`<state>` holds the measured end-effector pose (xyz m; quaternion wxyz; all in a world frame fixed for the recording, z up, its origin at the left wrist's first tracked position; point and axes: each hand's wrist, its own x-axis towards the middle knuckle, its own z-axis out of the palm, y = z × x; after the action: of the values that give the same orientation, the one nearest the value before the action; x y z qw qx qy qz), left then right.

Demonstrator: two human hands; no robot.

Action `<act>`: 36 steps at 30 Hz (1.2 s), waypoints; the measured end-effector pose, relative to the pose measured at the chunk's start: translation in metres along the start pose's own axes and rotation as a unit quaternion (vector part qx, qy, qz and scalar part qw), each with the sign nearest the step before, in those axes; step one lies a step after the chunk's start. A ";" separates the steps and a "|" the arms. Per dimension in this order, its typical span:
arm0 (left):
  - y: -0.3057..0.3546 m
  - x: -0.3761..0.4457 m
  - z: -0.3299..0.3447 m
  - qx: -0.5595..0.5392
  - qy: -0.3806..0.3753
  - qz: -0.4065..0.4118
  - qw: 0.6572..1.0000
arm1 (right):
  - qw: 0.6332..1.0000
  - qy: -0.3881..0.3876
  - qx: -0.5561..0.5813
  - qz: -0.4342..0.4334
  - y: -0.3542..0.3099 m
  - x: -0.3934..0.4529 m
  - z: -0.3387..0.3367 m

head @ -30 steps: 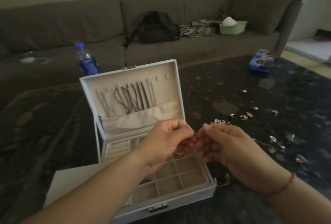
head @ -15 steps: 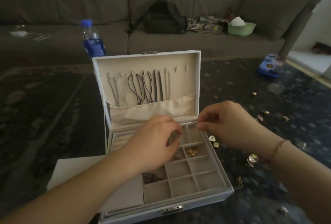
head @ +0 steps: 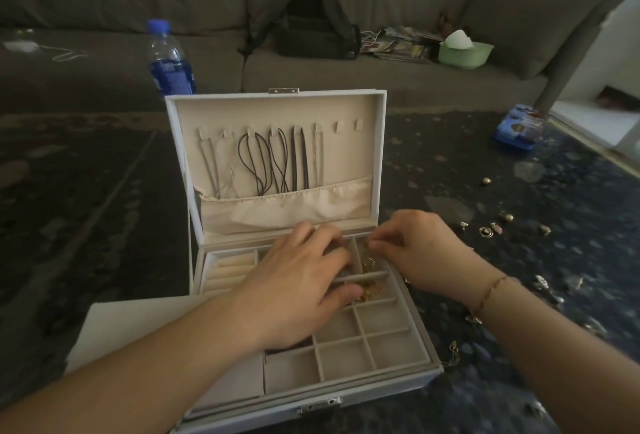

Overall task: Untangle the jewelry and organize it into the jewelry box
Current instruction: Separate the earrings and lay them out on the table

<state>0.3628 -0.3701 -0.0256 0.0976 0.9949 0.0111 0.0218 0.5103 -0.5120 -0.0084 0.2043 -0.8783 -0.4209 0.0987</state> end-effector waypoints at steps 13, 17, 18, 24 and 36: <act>0.003 0.003 0.000 0.019 -0.004 0.023 1.000 | 0.940 0.207 0.193 0.192 0.082 -0.026 -0.064; 0.004 0.005 0.000 0.006 -0.003 0.016 1.000 | 0.913 0.235 0.219 0.250 0.115 -0.035 -0.070; 0.004 0.006 0.001 0.005 0.001 0.017 1.000 | 0.916 0.231 0.210 0.251 0.120 -0.037 -0.070; 0.002 0.006 0.009 0.001 0.077 0.044 0.996 | 0.953 0.164 0.110 0.232 0.127 -0.032 -0.055; 0.046 0.072 -0.007 -0.083 0.202 0.029 0.975 | 0.980 0.039 -0.193 0.004 0.103 0.008 -0.008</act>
<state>0.4352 -0.4116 -0.0069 0.1750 0.9584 -0.0005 0.2256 0.5899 -0.5658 -0.0463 0.0470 -0.9062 -0.4198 -0.0179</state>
